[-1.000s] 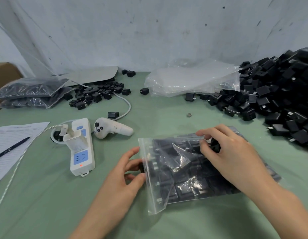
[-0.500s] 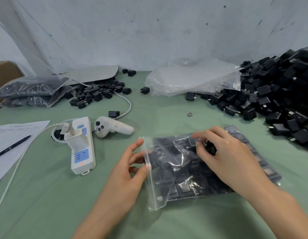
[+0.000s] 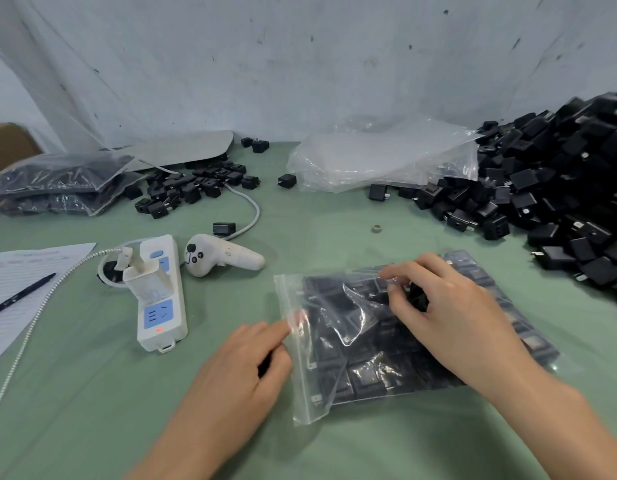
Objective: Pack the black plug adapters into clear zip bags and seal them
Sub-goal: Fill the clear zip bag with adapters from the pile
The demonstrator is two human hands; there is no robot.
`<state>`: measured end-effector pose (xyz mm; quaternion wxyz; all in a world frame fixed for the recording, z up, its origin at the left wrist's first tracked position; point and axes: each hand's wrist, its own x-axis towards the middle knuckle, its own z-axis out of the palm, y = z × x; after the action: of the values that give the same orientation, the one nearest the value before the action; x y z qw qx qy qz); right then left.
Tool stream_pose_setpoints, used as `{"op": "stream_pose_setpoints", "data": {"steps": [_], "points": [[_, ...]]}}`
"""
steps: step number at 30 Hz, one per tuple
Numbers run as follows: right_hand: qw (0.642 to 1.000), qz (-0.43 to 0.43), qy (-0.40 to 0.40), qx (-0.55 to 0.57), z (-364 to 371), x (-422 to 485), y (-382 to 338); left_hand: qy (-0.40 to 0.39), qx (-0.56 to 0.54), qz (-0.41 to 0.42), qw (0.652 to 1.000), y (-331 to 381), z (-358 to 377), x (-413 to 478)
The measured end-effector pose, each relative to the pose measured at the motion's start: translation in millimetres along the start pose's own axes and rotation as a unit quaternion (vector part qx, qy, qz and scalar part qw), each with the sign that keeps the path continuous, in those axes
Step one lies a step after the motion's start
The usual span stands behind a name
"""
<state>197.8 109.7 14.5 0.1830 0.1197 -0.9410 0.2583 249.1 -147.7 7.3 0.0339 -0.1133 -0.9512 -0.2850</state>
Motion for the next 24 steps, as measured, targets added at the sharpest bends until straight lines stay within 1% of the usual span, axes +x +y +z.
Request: {"op": "stream_pose_setpoints", "data": {"steps": [5, 8, 11, 13, 16, 19, 21, 23, 24], "points": [[1.000, 0.007, -0.007, 0.006, -2, 0, 0, -0.015, 0.017, 0.066, 0.998, 2, 6, 7], [1.000, 0.010, -0.011, 0.008, -3, 1, 0, 0.012, 0.024, 0.076, 0.997, 2, 7, 9], [1.000, 0.014, -0.007, 0.007, -4, 2, 1, 0.051, 0.031, 0.051, 0.997, -3, 6, 7], [1.000, 0.017, -0.007, 0.005, -4, 2, 1, 0.047, 0.029, 0.037, 0.998, -8, 8, 6], [1.000, 0.017, -0.009, 0.003, -4, 2, 0, 0.027, 0.012, 0.040, 0.999, -10, 13, 7], [1.000, 0.009, -0.008, -0.002, -5, 1, -2, 0.023, -0.009, 0.039, 0.999, -10, 15, 9], [1.000, 0.007, -0.007, -0.001, -5, 0, -2, 0.029, -0.042, 0.024, 0.998, -10, 13, 9], [1.000, 0.009, -0.005, 0.002, -7, 1, -2, 0.080, -0.109, -0.027, 0.990, -10, 9, 9], [1.000, 0.013, -0.004, 0.003, -8, 1, -1, 0.110, -0.155, -0.063, 0.980, -10, 6, 10]]}}
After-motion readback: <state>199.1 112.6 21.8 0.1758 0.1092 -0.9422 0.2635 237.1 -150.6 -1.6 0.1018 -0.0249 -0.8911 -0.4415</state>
